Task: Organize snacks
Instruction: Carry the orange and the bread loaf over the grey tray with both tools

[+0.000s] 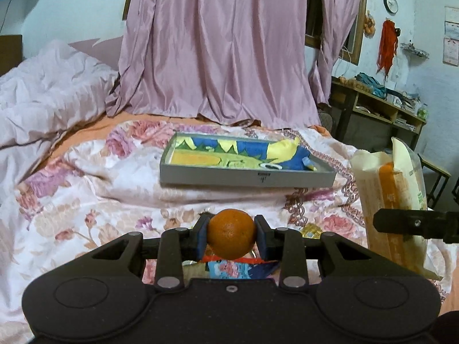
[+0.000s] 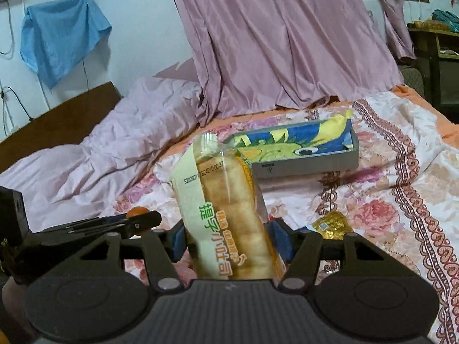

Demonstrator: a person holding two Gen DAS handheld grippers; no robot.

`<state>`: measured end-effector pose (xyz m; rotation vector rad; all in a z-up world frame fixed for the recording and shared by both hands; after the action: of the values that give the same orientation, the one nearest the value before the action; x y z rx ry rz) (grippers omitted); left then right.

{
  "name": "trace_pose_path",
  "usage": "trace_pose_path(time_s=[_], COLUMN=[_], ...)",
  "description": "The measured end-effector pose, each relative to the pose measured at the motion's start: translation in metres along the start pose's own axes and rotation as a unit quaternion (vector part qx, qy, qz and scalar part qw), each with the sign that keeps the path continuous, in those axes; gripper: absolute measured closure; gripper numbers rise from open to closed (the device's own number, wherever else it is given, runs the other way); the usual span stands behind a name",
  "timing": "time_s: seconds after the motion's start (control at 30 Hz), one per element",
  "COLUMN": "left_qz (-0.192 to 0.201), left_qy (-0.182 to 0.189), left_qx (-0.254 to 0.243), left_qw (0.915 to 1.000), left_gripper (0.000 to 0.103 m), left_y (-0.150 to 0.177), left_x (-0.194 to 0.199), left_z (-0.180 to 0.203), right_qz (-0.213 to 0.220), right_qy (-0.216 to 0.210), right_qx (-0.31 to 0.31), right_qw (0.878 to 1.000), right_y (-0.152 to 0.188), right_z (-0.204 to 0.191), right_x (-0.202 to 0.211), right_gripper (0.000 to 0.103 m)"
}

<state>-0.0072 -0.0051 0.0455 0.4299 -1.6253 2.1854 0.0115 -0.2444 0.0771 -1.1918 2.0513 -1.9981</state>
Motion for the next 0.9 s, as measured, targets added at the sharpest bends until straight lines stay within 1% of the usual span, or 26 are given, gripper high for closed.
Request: trace_pose_path(time_s=[0.23,0.4,0.57,0.7,0.9], left_qz=[0.006,0.014,0.027,0.033,0.037], left_qy=[-0.018,-0.023,-0.02,-0.015,-0.009], left_qx=[-0.017,-0.033,-0.032,-0.027,-0.022], left_qw=[0.9997,0.9991,0.9989,0.999,0.999], left_gripper=[0.067,0.067,0.067,0.067,0.067], left_y=[-0.009,-0.019,-0.033,-0.045,-0.06], left_x=[0.01,0.018,0.023,0.016,-0.009], left_z=[0.018,0.03,0.032,0.028,0.021], right_qz=[0.028,0.055,0.061,0.061,0.065], right_qy=[-0.024,-0.025,-0.02,-0.014,0.001], right_qx=[0.01,0.008,0.01,0.017,0.034], right_qw=[0.999,0.998,0.998,0.998,0.997], right_y=[0.002,-0.003,-0.008,-0.017,-0.038], right_z=[-0.003,0.0,0.001,-0.001,-0.002], right_x=[0.005,0.019,0.021,0.015,0.002], right_gripper=[0.038,0.038,0.038,0.038,0.038])
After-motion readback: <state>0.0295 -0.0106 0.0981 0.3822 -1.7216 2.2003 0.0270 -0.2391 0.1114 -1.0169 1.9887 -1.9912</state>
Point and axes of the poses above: each gripper's, at about its wrist camera, not at the fingertips, and x roughly against the way its jaws point, z to its right, y to its underside, the point moved 2 cm from there along -x, roughly the way its jaws point, and after that the axes turned 10 degrees about x, right-handed, at the moved point
